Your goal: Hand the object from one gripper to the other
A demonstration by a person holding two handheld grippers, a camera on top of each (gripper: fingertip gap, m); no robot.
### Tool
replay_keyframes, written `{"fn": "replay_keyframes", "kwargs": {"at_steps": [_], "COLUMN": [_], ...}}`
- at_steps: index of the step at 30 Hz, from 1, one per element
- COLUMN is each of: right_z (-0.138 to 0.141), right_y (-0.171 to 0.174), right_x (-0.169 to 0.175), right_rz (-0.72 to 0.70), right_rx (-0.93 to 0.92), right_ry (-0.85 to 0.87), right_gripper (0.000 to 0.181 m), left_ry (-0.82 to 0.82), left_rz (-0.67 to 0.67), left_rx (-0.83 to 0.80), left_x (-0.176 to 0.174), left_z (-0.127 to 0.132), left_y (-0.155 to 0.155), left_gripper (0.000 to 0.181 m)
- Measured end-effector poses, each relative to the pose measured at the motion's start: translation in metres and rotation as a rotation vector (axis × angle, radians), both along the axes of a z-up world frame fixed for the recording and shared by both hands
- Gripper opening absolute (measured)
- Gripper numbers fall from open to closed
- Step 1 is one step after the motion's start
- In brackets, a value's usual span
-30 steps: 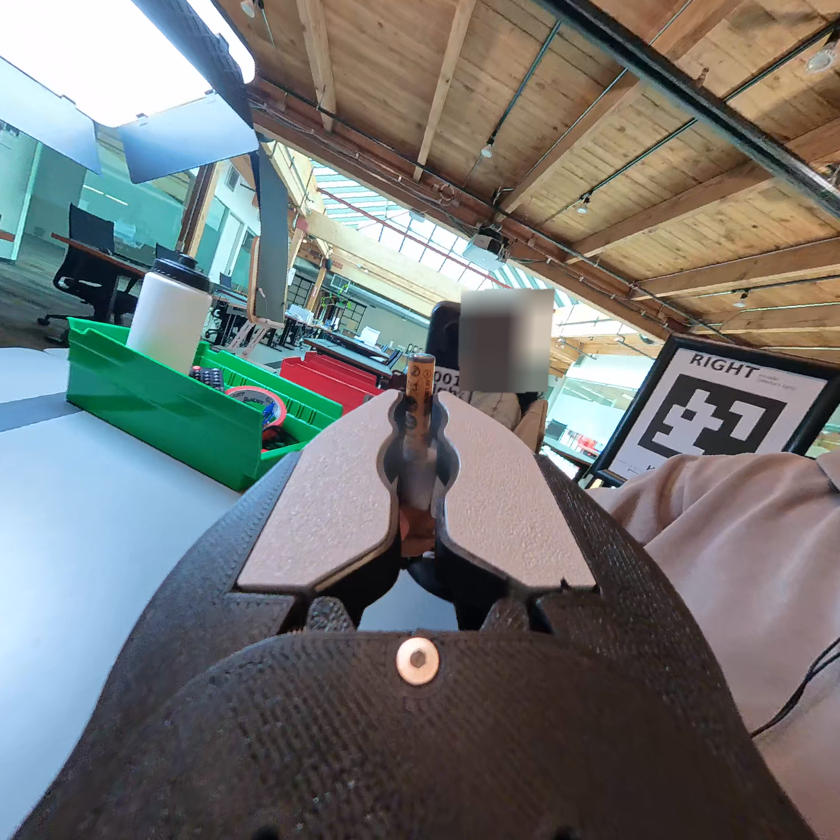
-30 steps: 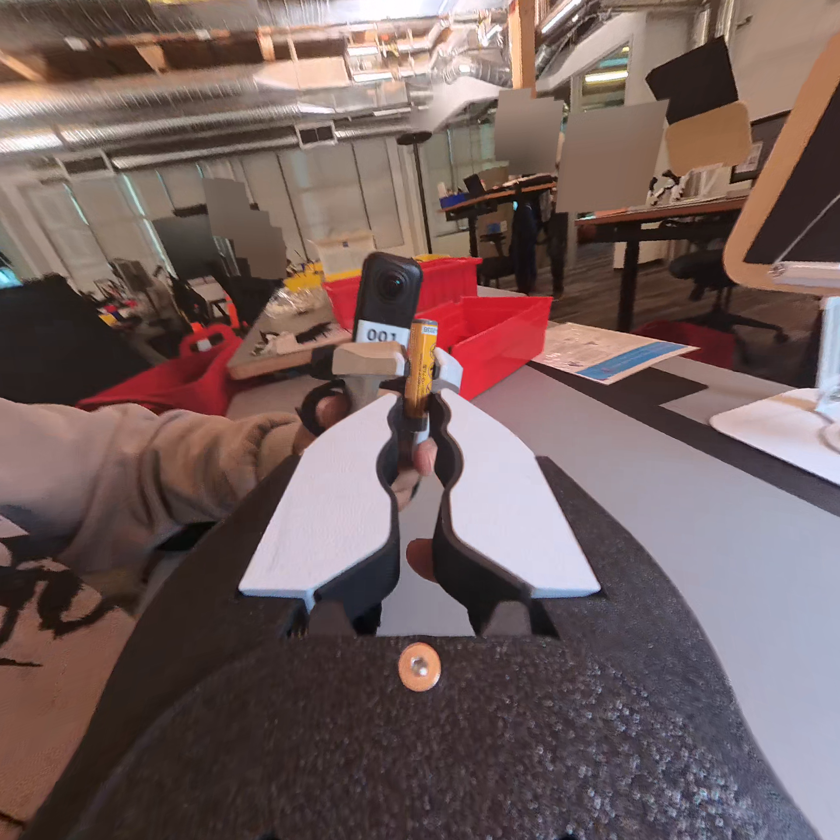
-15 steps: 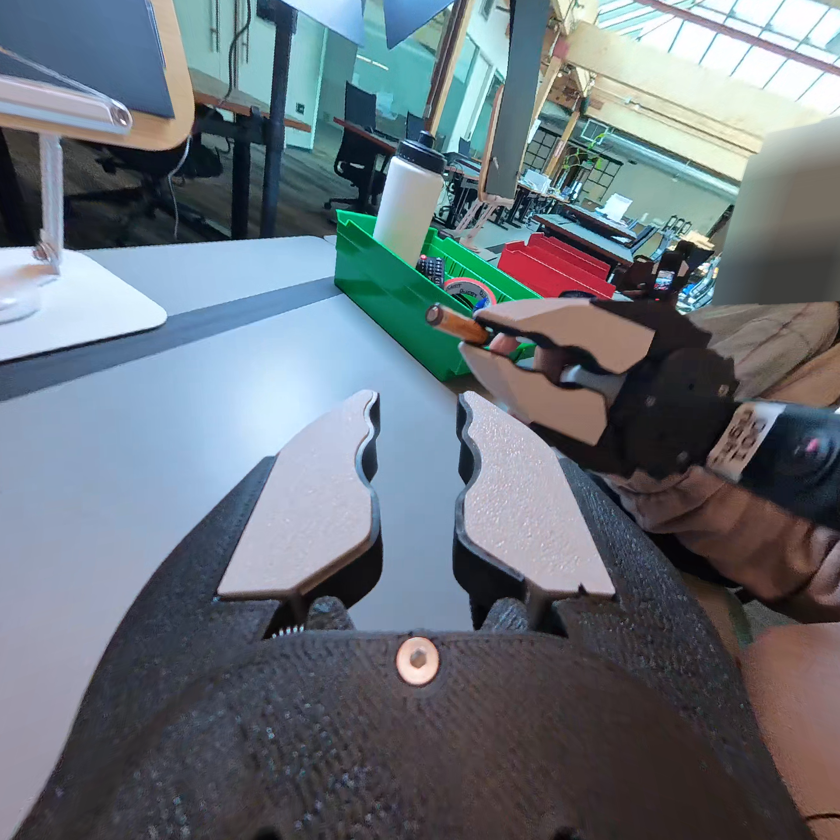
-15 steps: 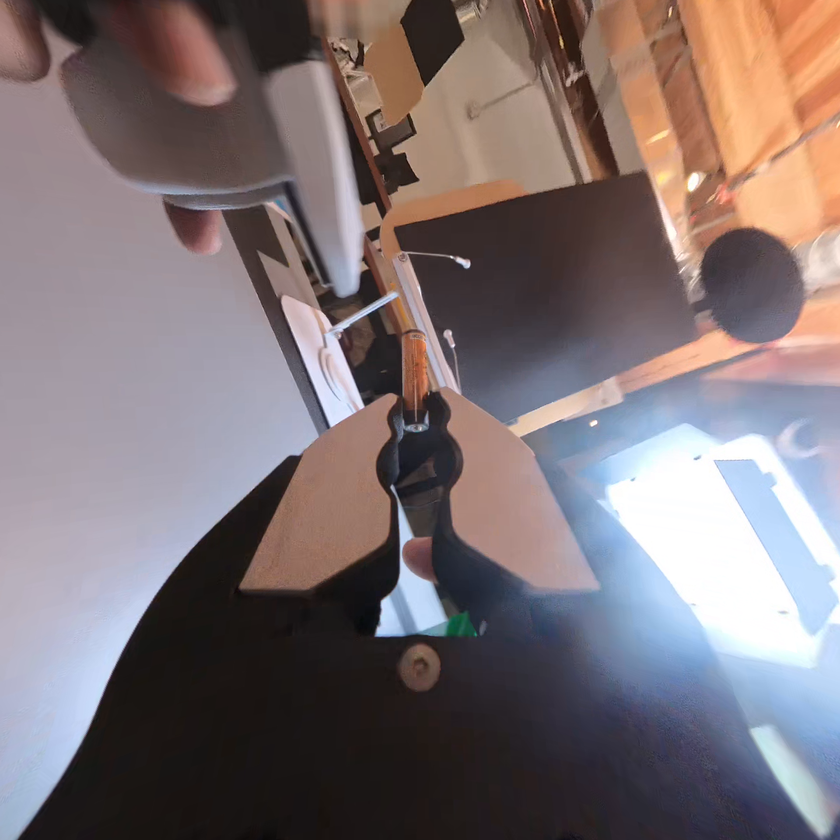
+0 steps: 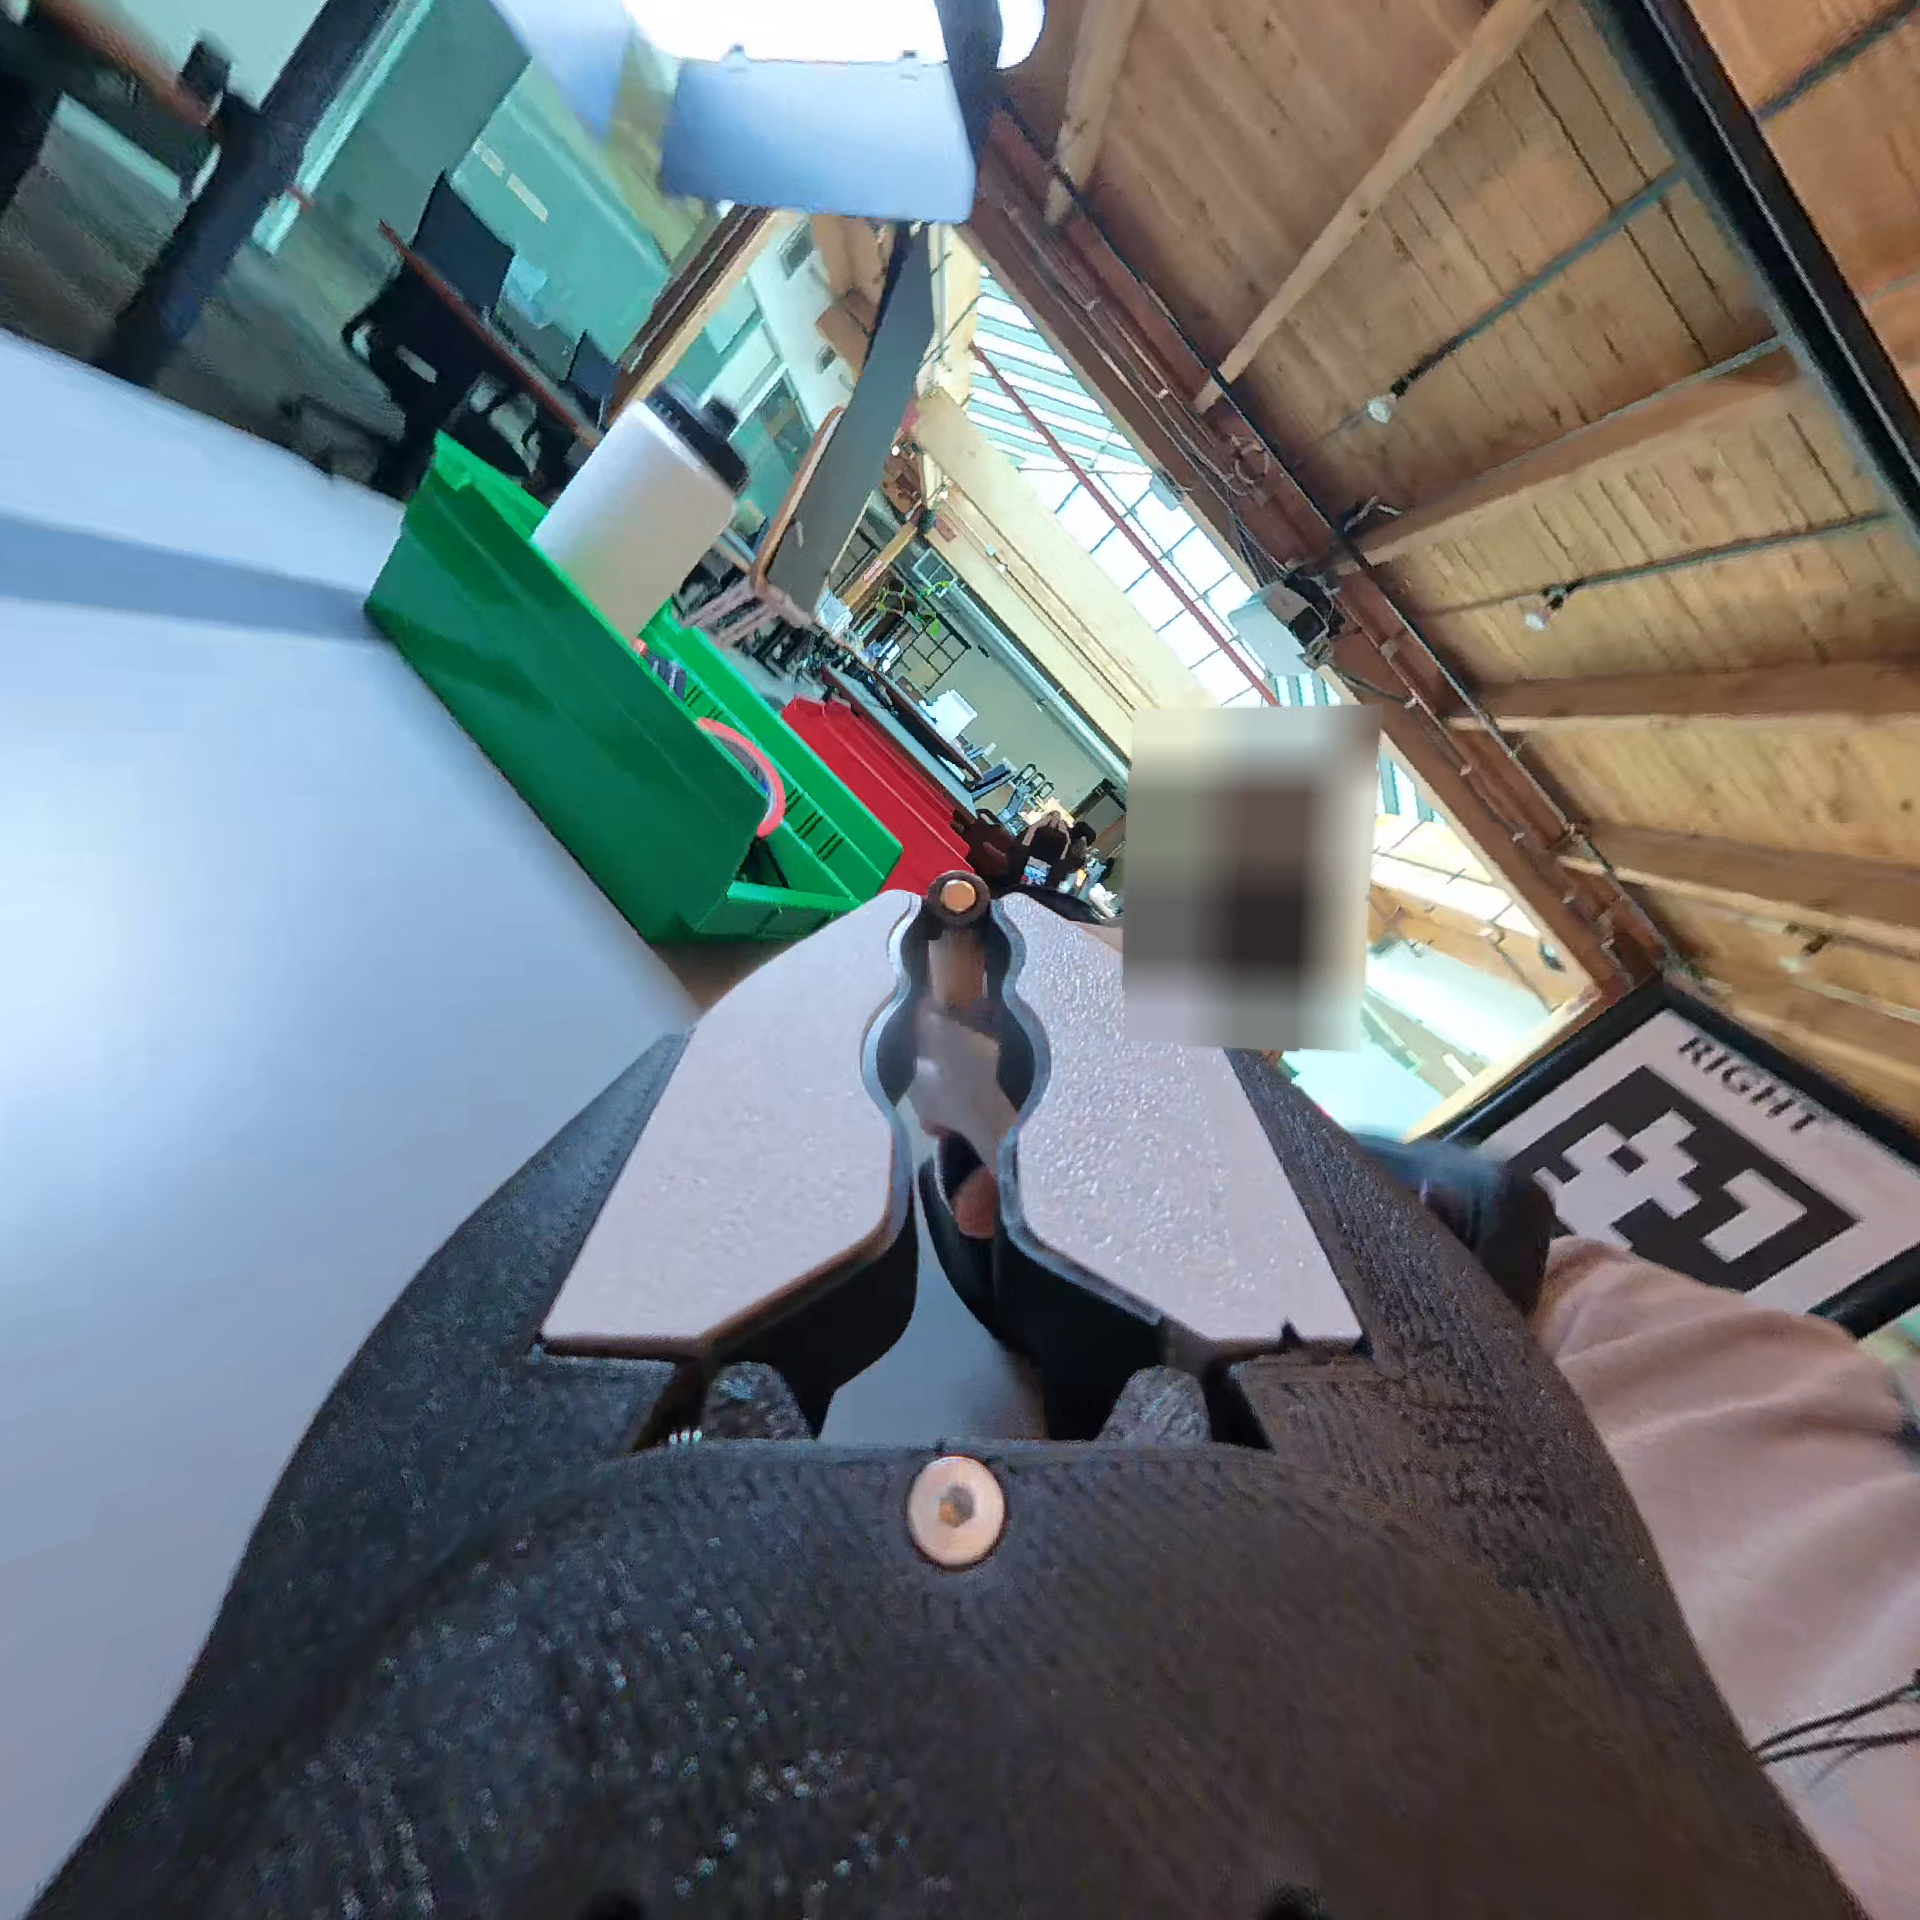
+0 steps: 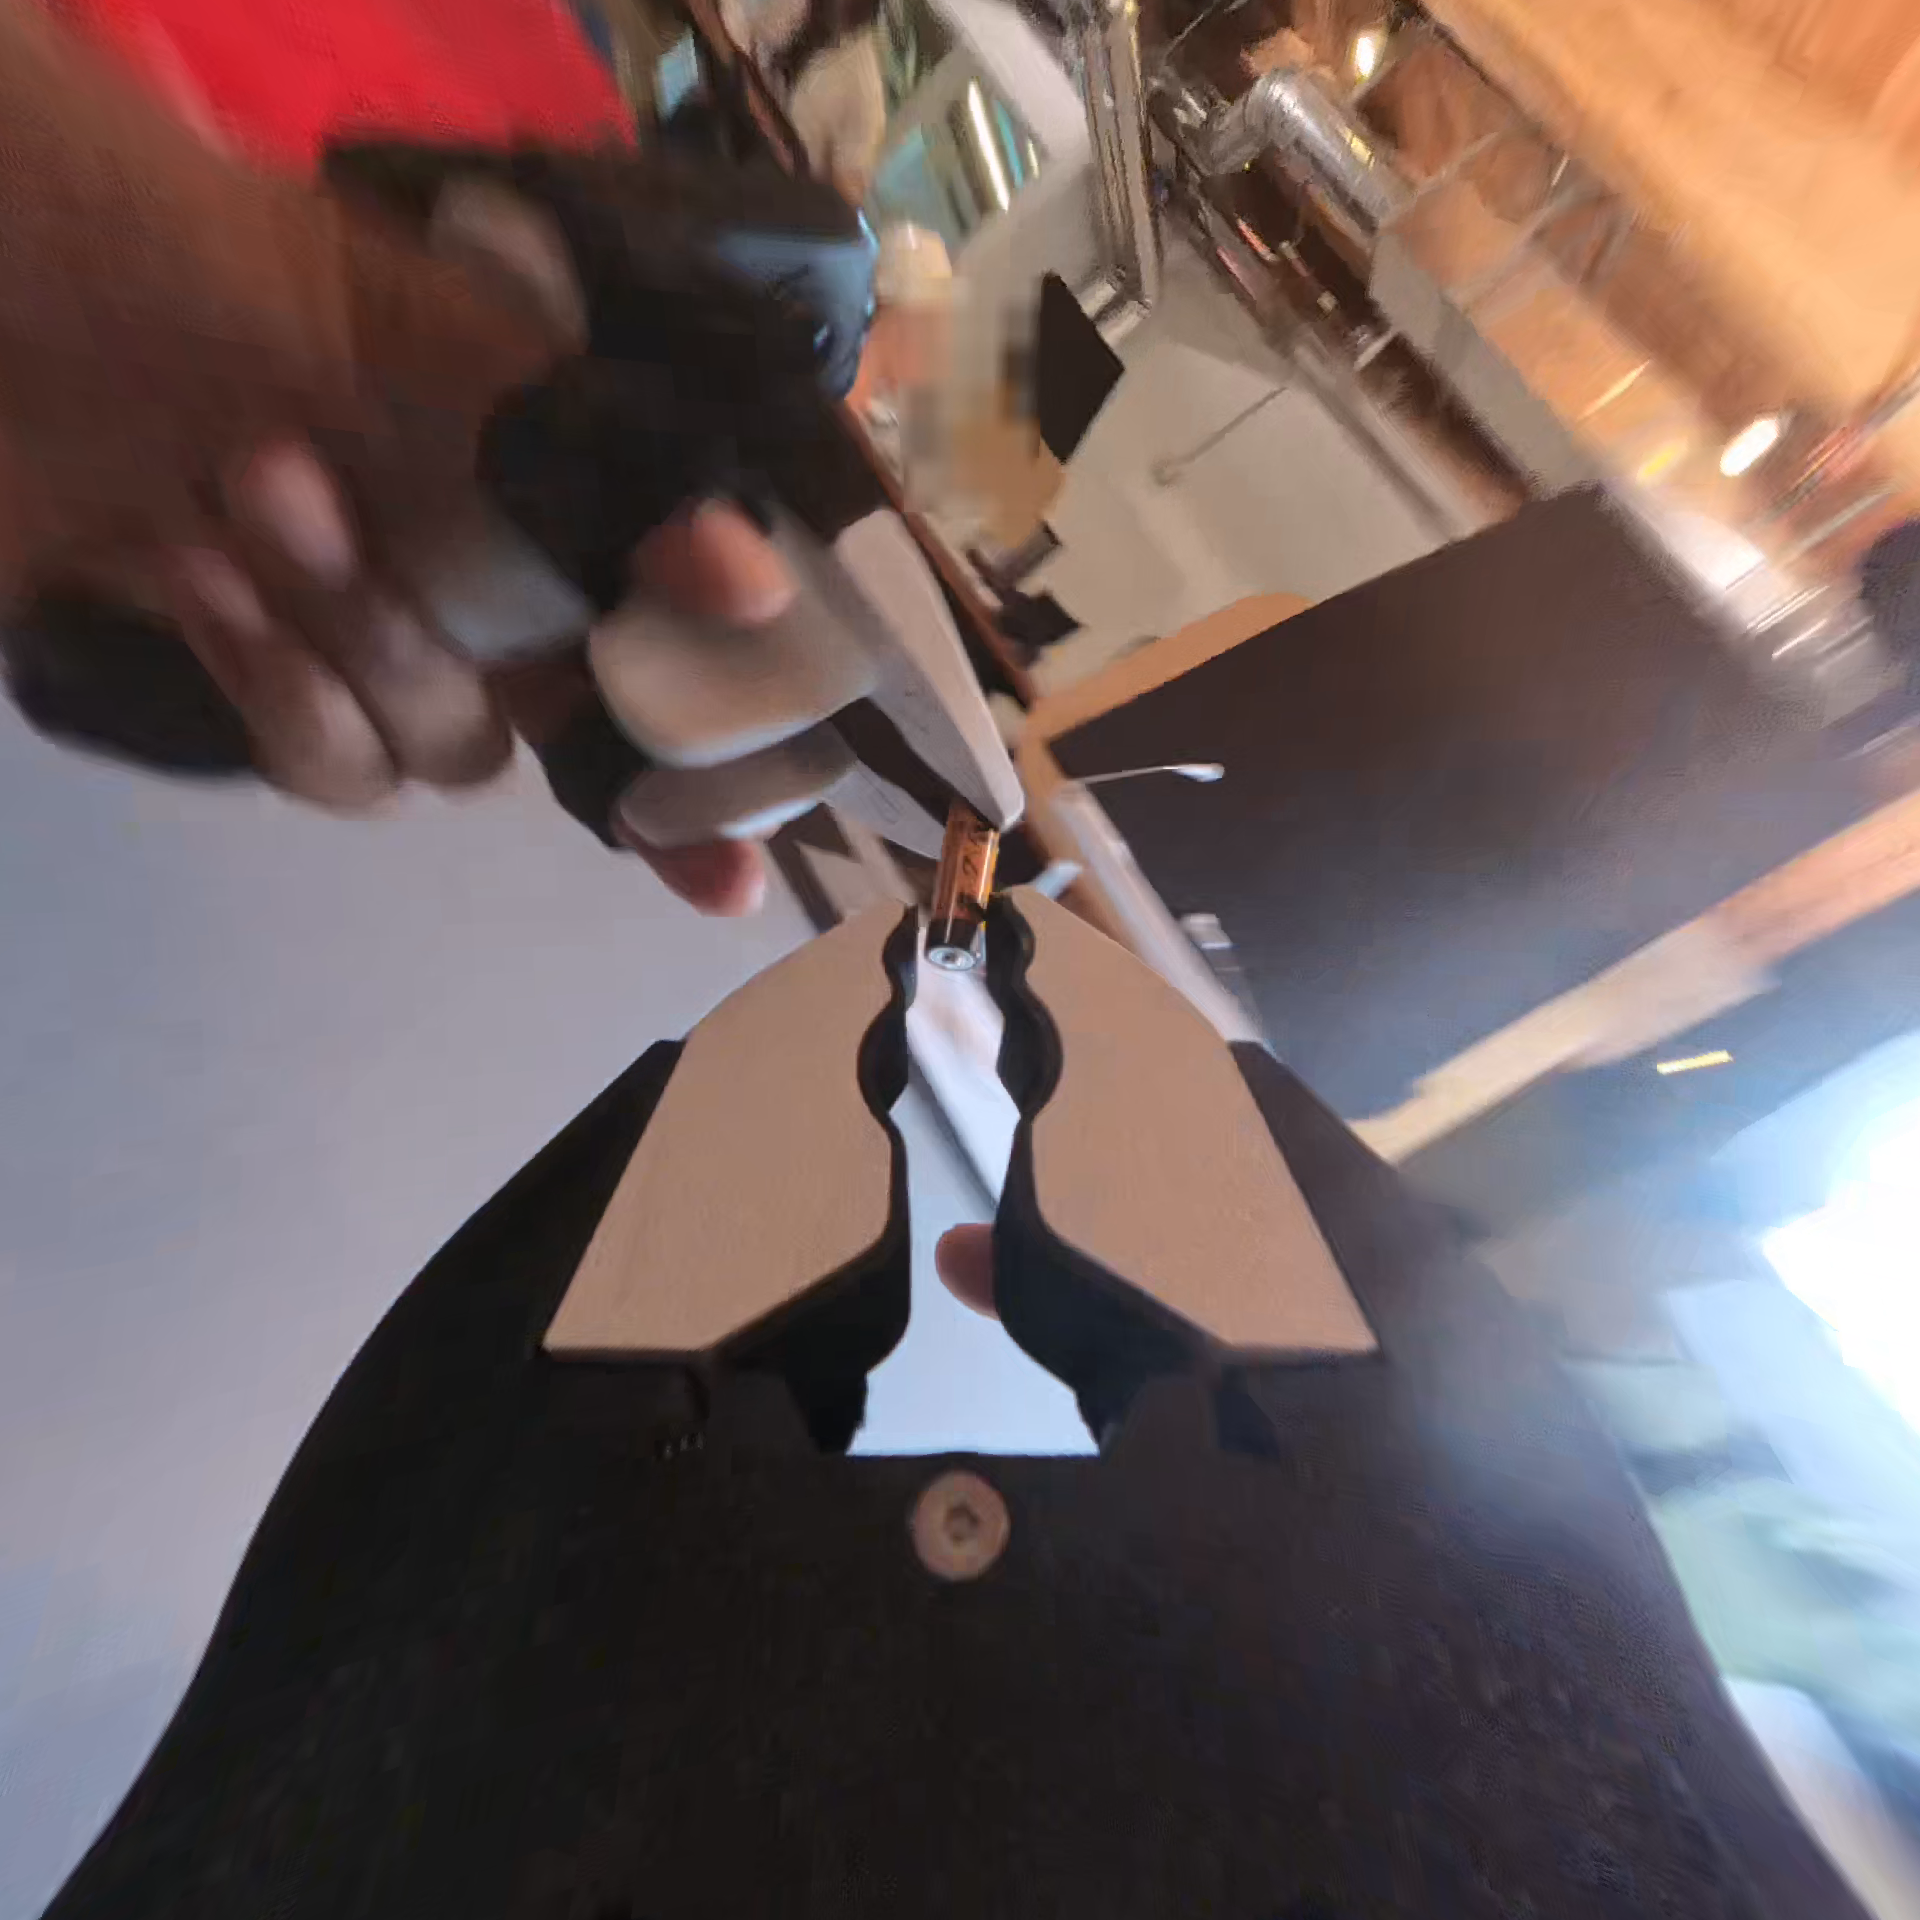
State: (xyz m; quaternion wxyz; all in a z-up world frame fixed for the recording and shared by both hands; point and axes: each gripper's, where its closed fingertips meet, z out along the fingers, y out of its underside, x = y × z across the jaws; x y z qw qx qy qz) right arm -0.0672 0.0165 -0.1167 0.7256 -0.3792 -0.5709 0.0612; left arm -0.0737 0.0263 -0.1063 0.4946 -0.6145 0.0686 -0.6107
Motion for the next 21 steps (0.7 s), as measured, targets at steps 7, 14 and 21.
{"fn": "replay_keyframes", "kwargs": {"at_steps": [7, 14, 21], "right_z": [0.043, 0.051, 0.043], "right_y": [-0.035, -0.054, -0.023], "right_x": [0.008, 0.009, 0.012], "right_rz": [0.764, 1.023, 0.687], "right_rx": [-1.338, -1.631, -1.195], "right_ry": [0.381, 0.438, 0.424], "right_gripper": [0.031, 0.010, 0.010], "left_ry": [0.000, 0.086, 0.161], "left_rz": [-0.028, -0.084, 0.037], "left_rx": [0.458, 0.557, 0.427], "left_x": [-0.006, 0.013, 0.007], "left_z": [0.060, 0.054, 0.041], "left_y": [-0.043, -0.059, -0.033], "left_gripper": [0.010, 0.010, 0.015]}}
